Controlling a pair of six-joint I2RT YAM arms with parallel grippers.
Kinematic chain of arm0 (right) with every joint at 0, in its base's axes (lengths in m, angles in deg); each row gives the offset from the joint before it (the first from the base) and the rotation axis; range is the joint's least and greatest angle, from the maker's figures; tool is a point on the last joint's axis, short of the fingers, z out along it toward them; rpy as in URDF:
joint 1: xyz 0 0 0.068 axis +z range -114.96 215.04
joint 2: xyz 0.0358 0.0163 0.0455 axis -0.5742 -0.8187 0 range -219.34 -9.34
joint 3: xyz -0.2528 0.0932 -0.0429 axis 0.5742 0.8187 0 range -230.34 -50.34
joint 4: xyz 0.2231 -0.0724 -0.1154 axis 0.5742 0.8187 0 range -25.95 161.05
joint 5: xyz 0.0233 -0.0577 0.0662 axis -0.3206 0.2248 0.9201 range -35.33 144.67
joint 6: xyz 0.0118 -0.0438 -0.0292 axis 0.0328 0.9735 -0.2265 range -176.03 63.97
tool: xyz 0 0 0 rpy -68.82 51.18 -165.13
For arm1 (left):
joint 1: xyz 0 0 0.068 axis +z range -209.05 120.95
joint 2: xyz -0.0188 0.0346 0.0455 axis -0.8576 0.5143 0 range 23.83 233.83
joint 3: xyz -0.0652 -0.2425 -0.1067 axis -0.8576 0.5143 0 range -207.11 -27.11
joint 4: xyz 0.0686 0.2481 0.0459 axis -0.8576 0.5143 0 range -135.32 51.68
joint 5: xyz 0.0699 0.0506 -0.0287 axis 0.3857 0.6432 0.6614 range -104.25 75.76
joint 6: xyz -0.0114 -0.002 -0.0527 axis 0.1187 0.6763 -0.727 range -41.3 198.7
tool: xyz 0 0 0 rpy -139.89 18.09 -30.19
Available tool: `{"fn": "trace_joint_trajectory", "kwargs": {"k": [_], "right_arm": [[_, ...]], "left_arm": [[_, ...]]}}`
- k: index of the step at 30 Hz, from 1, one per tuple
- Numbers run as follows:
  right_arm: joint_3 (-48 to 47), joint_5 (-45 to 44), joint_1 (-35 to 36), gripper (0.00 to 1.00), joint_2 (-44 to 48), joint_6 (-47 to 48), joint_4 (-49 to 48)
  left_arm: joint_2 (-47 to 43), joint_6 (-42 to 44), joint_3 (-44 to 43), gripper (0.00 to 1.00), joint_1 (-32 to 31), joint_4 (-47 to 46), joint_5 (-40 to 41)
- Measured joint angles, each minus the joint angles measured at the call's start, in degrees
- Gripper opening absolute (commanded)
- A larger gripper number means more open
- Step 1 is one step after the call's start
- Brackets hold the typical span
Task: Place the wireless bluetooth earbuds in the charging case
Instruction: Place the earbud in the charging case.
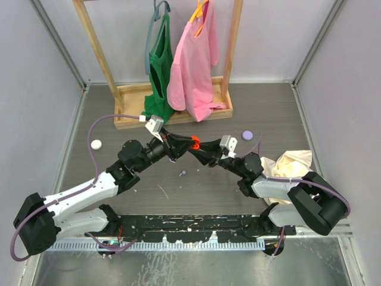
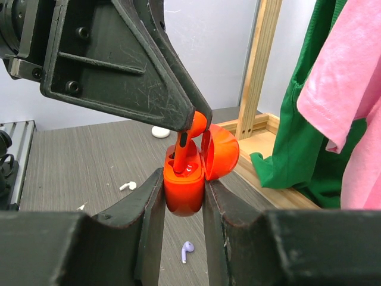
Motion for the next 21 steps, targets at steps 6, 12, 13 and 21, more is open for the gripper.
{"fn": "trace_joint_trajectory", "kwargs": {"k": [6,12,13,21], "right_arm": [[0.0,0.0,0.0,0.01,0.0,0.0,0.0],[0.0,0.0,0.0,0.01,0.0,0.0,0.0],[0.0,0.0,0.0,0.01,0.0,0.0,0.0],[0.0,0.0,0.0,0.01,0.0,-0.7,0.0]], "left_arm": [[0.0,0.7,0.0,0.12,-0.5,0.0,1.0],[-1.2,1.6,0.7,0.12,-0.6,0.1,2.2],[-1.4,1.6,0.7,0.13,-0.6,0.1,2.4],[-2.0,1.7,1.2,0.14,-0.6,0.3,3.0]]}}
